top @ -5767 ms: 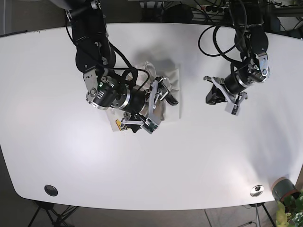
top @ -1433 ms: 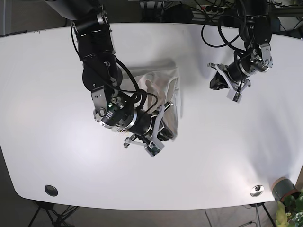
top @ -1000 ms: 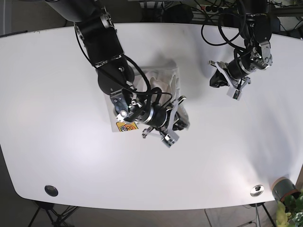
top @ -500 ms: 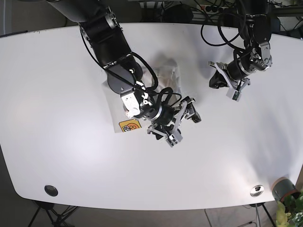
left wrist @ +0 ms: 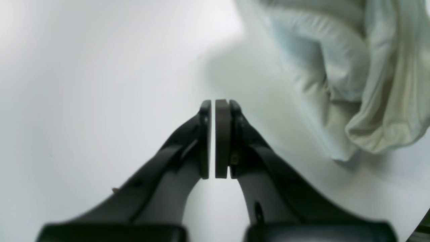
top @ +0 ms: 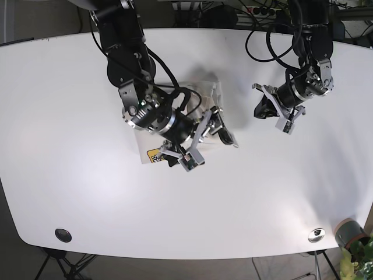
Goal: Fold the T-shirt properly
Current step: 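Grasp the bundle's edge with the right gripper and fold it over, then lower the left gripper onto the bundle and grasp its edge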
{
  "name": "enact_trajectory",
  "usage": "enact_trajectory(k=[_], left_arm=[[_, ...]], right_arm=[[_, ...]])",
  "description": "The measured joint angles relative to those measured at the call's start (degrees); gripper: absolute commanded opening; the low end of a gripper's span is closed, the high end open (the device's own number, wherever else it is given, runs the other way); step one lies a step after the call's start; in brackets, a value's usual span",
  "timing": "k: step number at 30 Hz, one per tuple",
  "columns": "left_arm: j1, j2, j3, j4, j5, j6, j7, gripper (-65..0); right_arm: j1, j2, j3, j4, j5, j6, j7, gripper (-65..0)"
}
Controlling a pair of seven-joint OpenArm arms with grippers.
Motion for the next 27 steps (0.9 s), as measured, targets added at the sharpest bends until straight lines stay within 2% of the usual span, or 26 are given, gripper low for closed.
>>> enact_trajectory(k=[7, 9, 13, 16, 23, 27], left_arm=[[-2.4, -0.4, -0.1, 0.0, 0.1, 0.0, 0.2, -64.0], [-3.7, -0.2, -0.1, 0.0, 0.1, 0.0, 0.3, -60.4], [-6.8, 0.0, 0.0, 0.0, -0.1, 0.4, 0.3, -48.5], [-8.6, -0.3, 1.9, 0.0, -0.1, 0.6, 0.2, -43.5], [-12.9, 1.0, 7.2, -2.3, -0.1, 0.5, 0.1, -42.9], [-15.0, 2.5, 10.2, -6.8, 0.2, 0.6, 0.2, -42.9]], right_arm=[[-9.5, 3.4, -0.4, 6.4, 0.0, 0.11, -1.0, -14.1], [-11.6, 4.3, -0.4, 7.0, -0.2, 0.13, -1.3, -14.1], [-13.9, 5.2, -0.4, 7.3, -0.2, 0.11, -1.2, -14.1], [-15.2, 5.3, -0.5, 7.3, -0.2, 0.13, -1.0, -14.1], [-15.5, 7.5, -4.6, 5.5, 0.1, 0.15, -0.4, -14.1], [-14.2, 7.1, -5.3, 1.5, -0.9, 0.13, -0.7, -14.1]])
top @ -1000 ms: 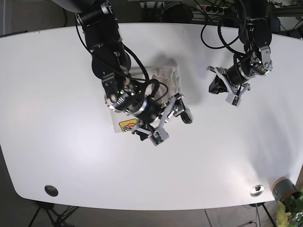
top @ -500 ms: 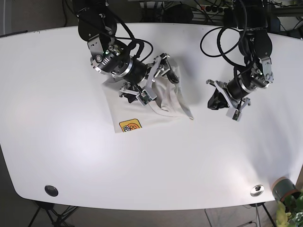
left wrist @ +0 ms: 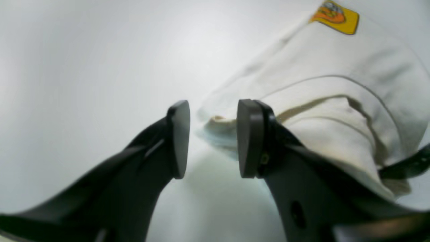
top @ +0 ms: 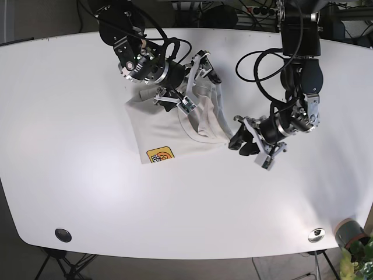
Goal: Fold the T-shirt properly
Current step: 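Lower the left gripper onto the bundle and grasp its edge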
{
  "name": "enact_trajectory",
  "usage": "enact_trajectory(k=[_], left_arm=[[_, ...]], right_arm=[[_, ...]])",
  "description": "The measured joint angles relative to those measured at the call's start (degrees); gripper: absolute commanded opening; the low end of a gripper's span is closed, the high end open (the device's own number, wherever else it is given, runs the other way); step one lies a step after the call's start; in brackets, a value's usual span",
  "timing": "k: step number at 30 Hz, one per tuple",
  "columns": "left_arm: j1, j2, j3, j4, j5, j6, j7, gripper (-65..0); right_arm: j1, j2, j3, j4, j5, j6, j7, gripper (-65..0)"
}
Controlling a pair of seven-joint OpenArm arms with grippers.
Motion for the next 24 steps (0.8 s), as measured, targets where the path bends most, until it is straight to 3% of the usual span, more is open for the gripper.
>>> enact_trajectory(k=[5, 7, 9, 11, 15, 16, 19, 24], left_arm=[[-3.2, -0.3, 2.9, -5.1, 0.2, 3.2, 0.1, -42.9], [-4.5, -0.5, 4.5, -6.1, 0.3, 3.5, -0.5, -42.9], [-5.7, -0.7, 6.6, -7.8, 0.1, 3.5, -3.0, -42.9], [-6.6, -0.6, 8.9, -10.5, -0.4, 3.5, -7.3, -42.9], [-8.5, -0.3, 13.2, -17.3, -0.3, 3.4, -10.4, -43.2], [-9.0, -0.2, 14.3, -19.4, -0.2, 3.3, -11.0, -43.2], [-10.6, -0.5, 15.6, -23.1, -0.2, 3.3, -13.2, -43.3], [-13.0, -1.0, 15.6, -25.9, -0.1, 3.7, -15.6, -43.3]], right_arm=[[1.9, 0.1, 0.1, -4.9, 0.0, 0.02, 4.0, -14.4], [2.2, 0.1, 0.1, -5.8, -0.1, -0.02, 5.1, -18.1], [2.5, 0.1, 0.1, -6.5, -0.1, -0.02, 5.7, -24.9], [2.8, 0.1, 0.0, -7.1, 0.2, 0.04, 5.6, -37.4], [3.2, 0.1, 0.0, -8.0, 0.1, -0.04, 5.5, -62.0], [3.3, 0.1, 0.0, -8.0, 0.0, -0.09, 5.5, -63.6], [3.2, -0.1, -0.2, -7.6, 0.5, -0.17, 5.3, -58.5], [3.1, -0.4, -4.4, -5.1, 0.8, -0.79, 5.4, -58.7]])
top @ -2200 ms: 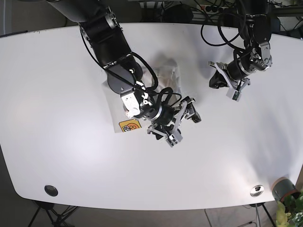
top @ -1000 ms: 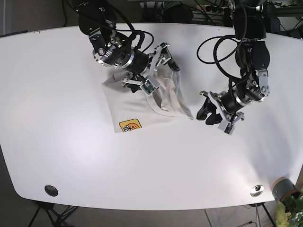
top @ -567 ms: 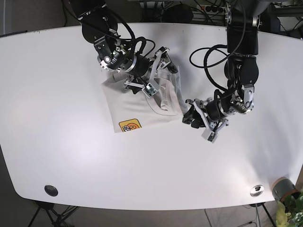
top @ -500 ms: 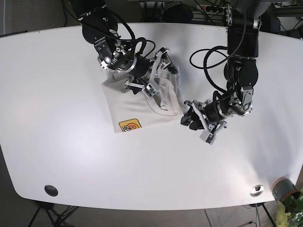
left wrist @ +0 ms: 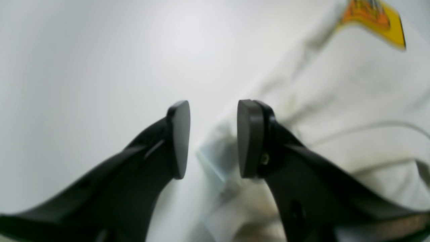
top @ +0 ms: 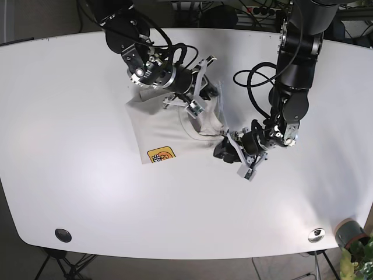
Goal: Fold the T-shirt properly
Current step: 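Lower the left gripper onto the bundle and grasp its edge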
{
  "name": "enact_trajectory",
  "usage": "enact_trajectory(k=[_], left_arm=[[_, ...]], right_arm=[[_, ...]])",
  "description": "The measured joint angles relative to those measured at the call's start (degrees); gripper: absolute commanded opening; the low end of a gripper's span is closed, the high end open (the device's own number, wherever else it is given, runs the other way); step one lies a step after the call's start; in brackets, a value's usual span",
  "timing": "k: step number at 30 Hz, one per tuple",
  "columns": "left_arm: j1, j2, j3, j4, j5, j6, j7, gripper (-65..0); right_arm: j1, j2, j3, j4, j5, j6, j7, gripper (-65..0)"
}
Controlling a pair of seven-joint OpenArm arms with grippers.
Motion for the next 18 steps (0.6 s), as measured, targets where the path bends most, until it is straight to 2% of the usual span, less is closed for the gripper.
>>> enact_trajectory(k=[9, 16, 18], left_arm=[[-0.3, -1.1, 0.2, -1.3, 0.0, 0.0, 0.1, -43.3], [-0.3, -1.9, 0.2, -1.3, 0.2, -0.1, 0.0, -43.3], [-0.3, -2.2, 0.2, -1.3, 2.2, -0.2, -0.1, -43.3]], right_arm=[[0.7, -0.6, -8.4, -4.3, -0.7, -0.20, 0.5, -58.5], [1.5, -2.0, -8.9, -11.6, -0.1, 0.22, 1.2, -57.7], [1.6, -2.0, -8.7, -12.1, 0.0, 0.39, 1.6, -57.2]])
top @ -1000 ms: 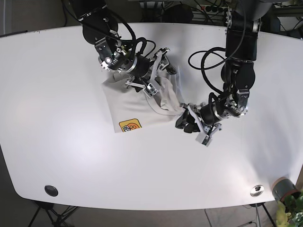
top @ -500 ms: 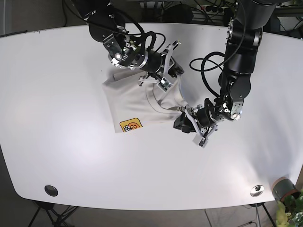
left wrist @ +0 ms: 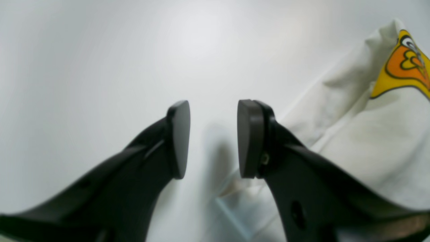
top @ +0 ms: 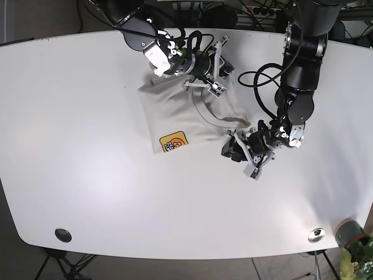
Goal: Fold the T-shirt properly
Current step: 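Lower the left gripper onto the bundle and grasp its edge, then hold the bundle with both grippers and flatten it into a square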
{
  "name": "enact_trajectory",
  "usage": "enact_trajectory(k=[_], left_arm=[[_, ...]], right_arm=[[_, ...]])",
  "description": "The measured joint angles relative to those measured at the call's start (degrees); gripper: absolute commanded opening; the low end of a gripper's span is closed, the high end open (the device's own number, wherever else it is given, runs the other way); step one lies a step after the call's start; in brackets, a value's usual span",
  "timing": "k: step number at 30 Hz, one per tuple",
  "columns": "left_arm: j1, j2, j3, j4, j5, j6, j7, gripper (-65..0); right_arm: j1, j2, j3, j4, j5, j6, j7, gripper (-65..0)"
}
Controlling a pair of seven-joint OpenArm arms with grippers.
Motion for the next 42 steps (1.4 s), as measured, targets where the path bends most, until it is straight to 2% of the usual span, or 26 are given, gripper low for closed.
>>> enact_trajectory(k=[2, 4, 5, 6, 9, 11, 17, 20, 24, 27, 30, 37, 40, 42], left_arm=[[0.0, -0.2, -0.1, 0.0, 1.9, 0.0, 0.0, -43.3], [0.0, -0.2, -0.1, 0.0, 2.8, 0.0, 0.1, -43.3], [0.0, -0.2, -0.1, 0.0, 3.0, 0.0, 0.2, -43.3], [0.0, -0.2, -0.2, 0.1, 3.0, 0.0, 0.2, -43.3], [0.0, 0.0, -1.3, 0.3, 3.0, -0.3, 0.2, -43.3], [0.3, 0.2, -3.5, 1.9, 3.0, -0.2, 0.7, -43.2], [-0.1, -0.4, -8.8, 11.0, 3.1, -0.2, 4.7, -43.2], [0.0, -0.3, -10.9, 15.8, 3.1, -0.2, 7.8, -43.2], [1.6, -0.3, -12.4, 22.2, 3.3, -0.2, 10.8, -43.1], [3.6, -0.3, -12.3, 27.1, 3.3, -0.2, 12.3, -43.1], [5.9, -0.1, -11.9, 32.2, 3.2, -0.3, 12.1, -43.1], [11.8, 0.4, -8.2, 41.5, 3.2, -0.6, 12.1, -43.2], [14.3, 1.0, -6.2, 44.1, 2.8, -0.9, 12.0, -43.2], [16.0, 1.0, -5.2, 45.6, 2.8, -0.7, 11.8, -43.2]], right_arm=[[0.0, 0.1, 0.0, 0.0, 0.1, 0.02, 0.4, -53.7], [-0.1, 0.3, 0.0, 0.5, 0.2, 0.00, 0.6, -46.9], [-0.1, 0.3, -0.1, 0.9, 0.3, 0.00, 0.5, -42.8], [-0.2, 0.3, 0.0, 1.5, 0.2, 0.00, 0.3, -36.0], [-0.4, 0.4, 0.0, 4.2, -0.1, -0.22, 0.2, -24.9], [-0.5, 0.5, 0.1, 6.1, 0.1, -0.24, 0.2, -22.4], [-1.9, 0.4, 0.7, 12.8, 0.1, -0.35, -0.3, -22.2], [-2.7, 0.3, 3.8, 16.9, 0.6, 0.31, -0.4, -22.2], [-3.0, 0.3, 11.2, 20.9, 4.0, 0.13, -2.0, -22.2], [-2.8, 0.6, 17.1, 22.1, 8.6, 0.24, -2.0, -22.2], [-2.0, 1.7, 22.0, 22.3, 12.7, 0.20, -3.0, -22.2], [1.2, 4.7, 29.2, 19.3, 16.2, -0.63, -2.8, -22.7], [2.5, 5.2, 29.7, 17.0, 16.0, -0.63, -2.8, -28.1], [3.7, 5.5, 29.7, 15.2, 16.1, -0.59, -2.6, -34.2]])
